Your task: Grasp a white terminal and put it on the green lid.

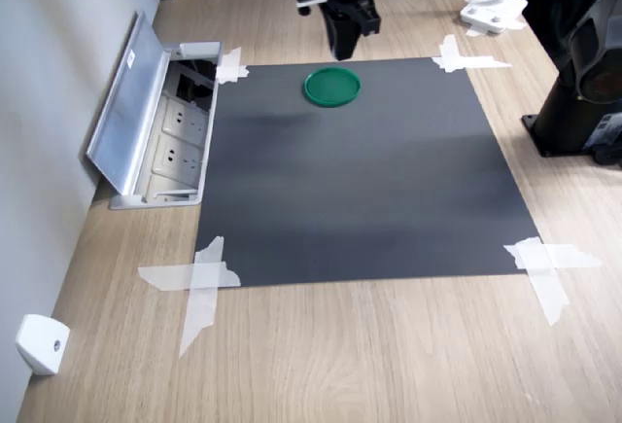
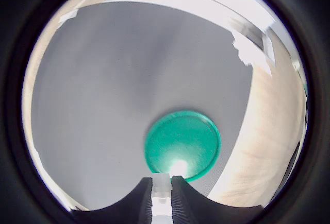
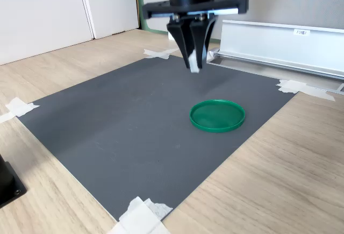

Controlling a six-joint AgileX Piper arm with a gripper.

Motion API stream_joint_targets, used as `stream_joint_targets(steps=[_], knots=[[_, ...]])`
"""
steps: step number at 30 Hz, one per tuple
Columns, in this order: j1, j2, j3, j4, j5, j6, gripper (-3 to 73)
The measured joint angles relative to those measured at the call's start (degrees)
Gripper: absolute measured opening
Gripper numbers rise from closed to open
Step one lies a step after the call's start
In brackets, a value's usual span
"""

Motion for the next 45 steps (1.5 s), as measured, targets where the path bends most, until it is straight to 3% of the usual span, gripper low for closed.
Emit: stream_joint_targets(steps=[8, 14, 24, 29, 39, 42, 45], knots=[[-2.9, 2.7, 4.7, -0.3, -9.9, -2.4, 9.4], [-2.9, 6.6, 4.7, 1.5, -12.8, -2.5, 9.4], [-2.9, 7.5, 4.7, 0.0, -14.1, -2.7, 10.4], [-2.9, 7.6, 4.7, -0.3, -13.4, -3.5, 18.1], [-2.9, 7.7, 4.7, -2.1, -12.9, -0.4, 48.2], [-2.9, 6.8, 4.7, -4.3, -12.9, 3.7, 49.7], [-2.9, 3.1, 4.7, -5.4, -12.9, 7.1, 46.6]])
